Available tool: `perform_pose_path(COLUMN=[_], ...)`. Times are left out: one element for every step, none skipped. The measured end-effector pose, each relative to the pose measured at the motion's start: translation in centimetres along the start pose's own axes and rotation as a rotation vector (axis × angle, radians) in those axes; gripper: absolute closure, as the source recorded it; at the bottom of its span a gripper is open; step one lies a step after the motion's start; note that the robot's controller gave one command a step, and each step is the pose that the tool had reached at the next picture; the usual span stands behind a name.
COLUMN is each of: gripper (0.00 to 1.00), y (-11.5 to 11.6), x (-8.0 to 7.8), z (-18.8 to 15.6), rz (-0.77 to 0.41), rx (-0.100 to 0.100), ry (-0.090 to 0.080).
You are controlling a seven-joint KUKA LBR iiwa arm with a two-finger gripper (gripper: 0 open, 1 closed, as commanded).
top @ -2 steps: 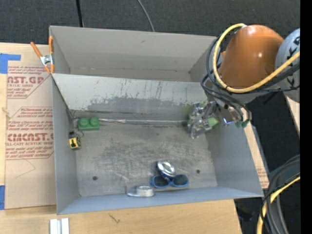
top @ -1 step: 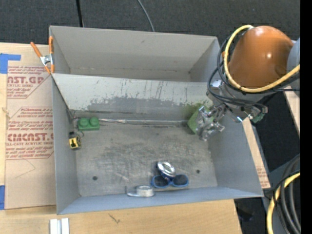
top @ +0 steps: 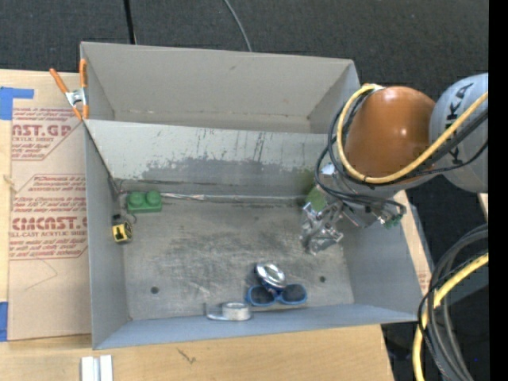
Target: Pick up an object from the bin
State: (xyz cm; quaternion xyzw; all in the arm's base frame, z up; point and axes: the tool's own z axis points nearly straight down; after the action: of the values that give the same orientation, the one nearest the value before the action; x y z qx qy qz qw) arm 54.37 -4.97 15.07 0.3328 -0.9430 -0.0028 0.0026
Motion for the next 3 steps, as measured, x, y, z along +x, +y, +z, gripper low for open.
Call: perform_pose_path(gripper=[1.00,1.00,0.00], y=[-1.0,0.3,0.2], x=[1.2,4.1,3.9], z=[-6.1,-1.0,-1.2], rz=[-0.018,0.033,0.033], rx=[0.012,0.002,0.006], ry=[-0.009,-0.001,-0.005])
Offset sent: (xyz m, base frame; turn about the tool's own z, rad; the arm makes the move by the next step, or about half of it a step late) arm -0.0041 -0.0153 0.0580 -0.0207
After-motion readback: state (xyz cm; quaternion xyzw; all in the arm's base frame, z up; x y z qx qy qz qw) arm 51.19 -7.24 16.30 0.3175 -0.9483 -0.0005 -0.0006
